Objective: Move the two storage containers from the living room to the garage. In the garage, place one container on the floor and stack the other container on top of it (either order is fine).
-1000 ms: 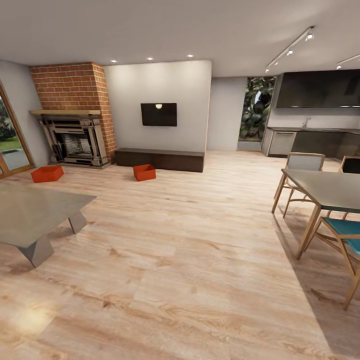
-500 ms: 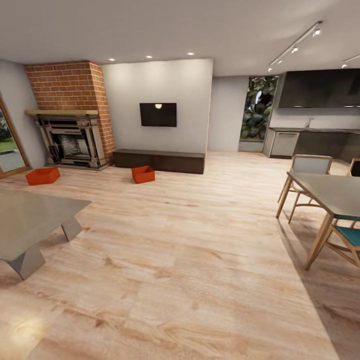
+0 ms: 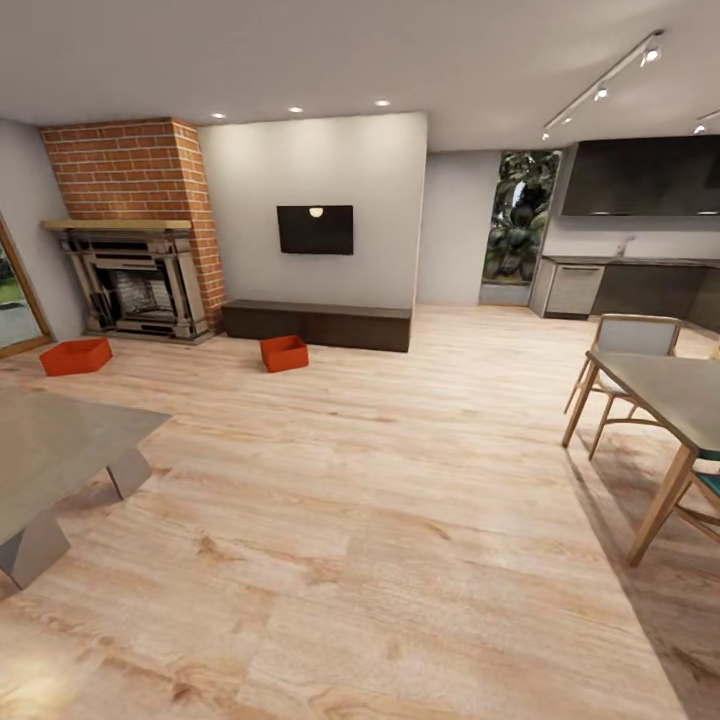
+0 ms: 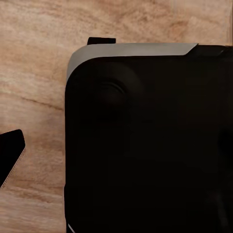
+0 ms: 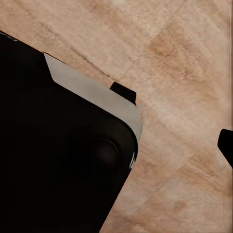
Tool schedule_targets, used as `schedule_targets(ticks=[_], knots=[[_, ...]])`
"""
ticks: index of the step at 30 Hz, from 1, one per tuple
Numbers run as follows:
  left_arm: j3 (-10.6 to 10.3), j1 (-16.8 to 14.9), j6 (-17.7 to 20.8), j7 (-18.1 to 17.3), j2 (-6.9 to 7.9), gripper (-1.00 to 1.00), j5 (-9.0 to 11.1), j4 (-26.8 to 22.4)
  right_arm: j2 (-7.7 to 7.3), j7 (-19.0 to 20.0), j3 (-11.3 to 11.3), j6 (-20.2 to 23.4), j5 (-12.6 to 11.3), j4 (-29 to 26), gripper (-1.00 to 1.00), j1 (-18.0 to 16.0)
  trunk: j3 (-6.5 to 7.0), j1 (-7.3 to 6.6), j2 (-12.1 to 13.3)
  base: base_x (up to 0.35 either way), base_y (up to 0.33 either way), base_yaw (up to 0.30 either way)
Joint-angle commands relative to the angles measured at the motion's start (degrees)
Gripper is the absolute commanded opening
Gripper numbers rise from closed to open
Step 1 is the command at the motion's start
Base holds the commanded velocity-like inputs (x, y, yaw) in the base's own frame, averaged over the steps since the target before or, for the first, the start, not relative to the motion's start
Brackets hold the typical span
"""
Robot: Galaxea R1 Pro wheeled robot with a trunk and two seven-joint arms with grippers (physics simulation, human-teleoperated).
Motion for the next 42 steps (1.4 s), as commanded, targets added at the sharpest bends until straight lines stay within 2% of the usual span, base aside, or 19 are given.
schedule_targets(ticks=[1, 42], knots=[[0.07, -0.02, -0.17, -0.01, -0.01, 1.0, 0.21, 0.01, 0.0, -0.09, 0.49, -0.14, -0.57, -0.02, 1.0, -0.01, -0.05, 0.03, -0.02, 0.322, 0.0, 0.0], [0.07, -0.02, -0.24, -0.01, 0.06, 1.0, 0.2, 0.01, 0.0, -0.08, 0.49, -0.15, -0.57, -0.03, 1.0, -0.01, -0.05, 0.03, -0.02, 0.322, 0.0, 0.0]])
